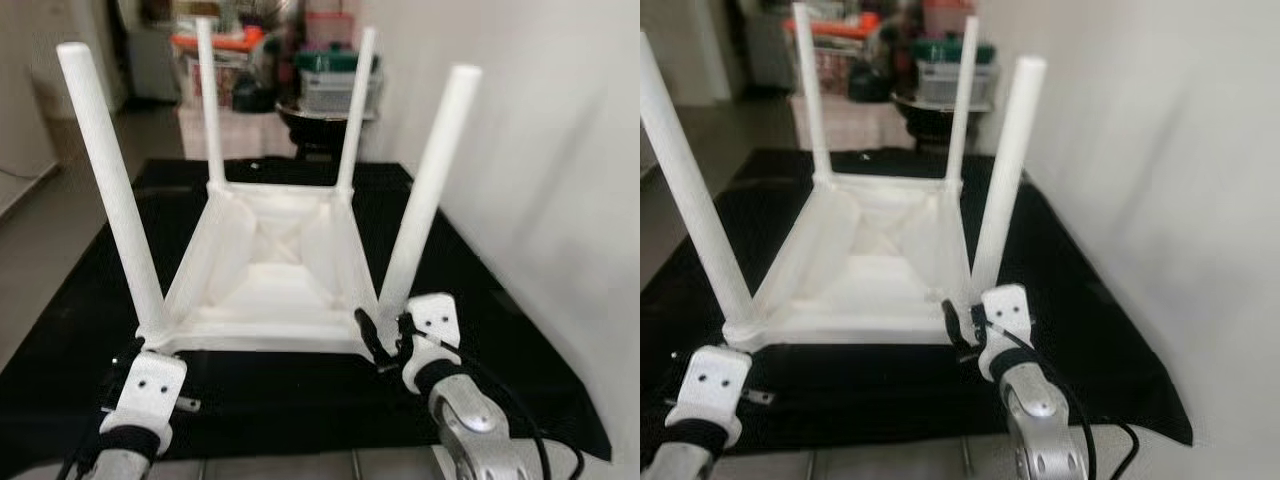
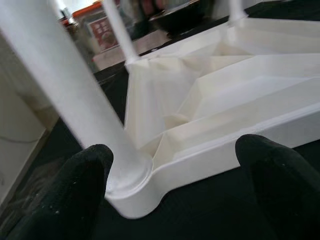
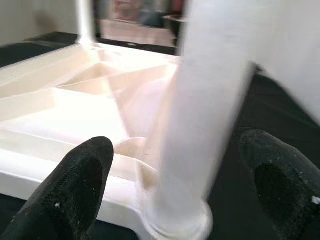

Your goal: Building children table

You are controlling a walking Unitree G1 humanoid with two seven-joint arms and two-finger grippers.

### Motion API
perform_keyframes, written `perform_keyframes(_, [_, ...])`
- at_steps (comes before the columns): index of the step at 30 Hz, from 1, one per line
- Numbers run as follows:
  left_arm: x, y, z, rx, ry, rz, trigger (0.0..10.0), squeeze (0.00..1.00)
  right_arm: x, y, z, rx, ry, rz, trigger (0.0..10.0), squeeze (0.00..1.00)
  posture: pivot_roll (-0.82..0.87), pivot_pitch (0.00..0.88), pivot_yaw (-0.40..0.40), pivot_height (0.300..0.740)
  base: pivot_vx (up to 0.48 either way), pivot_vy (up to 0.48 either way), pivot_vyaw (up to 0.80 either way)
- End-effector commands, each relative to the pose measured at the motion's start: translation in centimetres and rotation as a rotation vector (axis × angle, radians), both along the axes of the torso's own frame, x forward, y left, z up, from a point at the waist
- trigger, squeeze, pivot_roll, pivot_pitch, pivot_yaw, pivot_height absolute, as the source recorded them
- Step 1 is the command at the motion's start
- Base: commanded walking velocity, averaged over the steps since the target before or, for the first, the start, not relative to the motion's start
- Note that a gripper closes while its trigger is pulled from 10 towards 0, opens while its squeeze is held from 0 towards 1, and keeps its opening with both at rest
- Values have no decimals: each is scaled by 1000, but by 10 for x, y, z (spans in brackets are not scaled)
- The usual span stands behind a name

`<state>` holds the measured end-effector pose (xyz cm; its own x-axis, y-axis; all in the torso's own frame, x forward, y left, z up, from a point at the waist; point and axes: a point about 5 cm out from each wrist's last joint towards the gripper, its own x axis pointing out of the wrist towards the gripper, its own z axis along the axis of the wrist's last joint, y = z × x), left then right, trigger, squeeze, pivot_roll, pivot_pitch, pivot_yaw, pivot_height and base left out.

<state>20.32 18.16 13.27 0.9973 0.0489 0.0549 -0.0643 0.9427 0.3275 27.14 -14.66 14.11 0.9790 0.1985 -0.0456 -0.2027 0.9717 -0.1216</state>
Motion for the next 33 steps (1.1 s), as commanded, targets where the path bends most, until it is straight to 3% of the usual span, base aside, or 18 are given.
perform_keyframes(1, [0,-4,-2,-4,11,-6,10000,0,-2,-7,-1,-17,-3,-32,10000,0,68,4,-69,740,0,480,0])
perform_keyframes(12, [2,-6,-2,9,8,-30,10000,0,-1,-11,0,-40,-9,-19,10000,0,63,3,-67,740,0,79,0])
perform_keyframes(13, [3,-7,-1,11,8,-34,10000,0,2,-4,2,-76,-19,58,10000,0,60,0,-66,740,0,0,0])
perform_keyframes(15, [3,-7,-1,13,8,-35,10000,0,4,-1,3,-98,-21,96,10000,0,60,0,-66,740,0,0,0])
perform_keyframes(23, [3,-9,0,23,3,-43,10000,0,13,10,7,-77,-15,188,10000,0,61,0,-64,740,0,0,0])
perform_keyframes(24, [3,-11,1,34,-1,-61,10000,0,15,16,10,-76,-20,265,10000,0,67,0,-62,740,0,0,800])
perform_keyframes(25, [3,-11,1,34,-1,-61,10000,0,15,16,10,-76,-20,265,10000,0,67,0,-62,740,0,0,800])
perform_keyframes(29, [-4,-33,6,-13,5,-259,10000,0,26,31,17,-153,-43,450,10000,0,70,0,-65,740,0,0,800])
perform_keyframes(31, [-4,-33,6,-13,5,-259,10000,0,26,31,17,-153,-43,450,10000,0,70,0,-65,740,0,0,800])
perform_keyframes(33, [-10,-47,5,-7,31,-380,10000,0,29,35,15,-205,20,557,10000,0,77,0,-69,740,0,0,0])
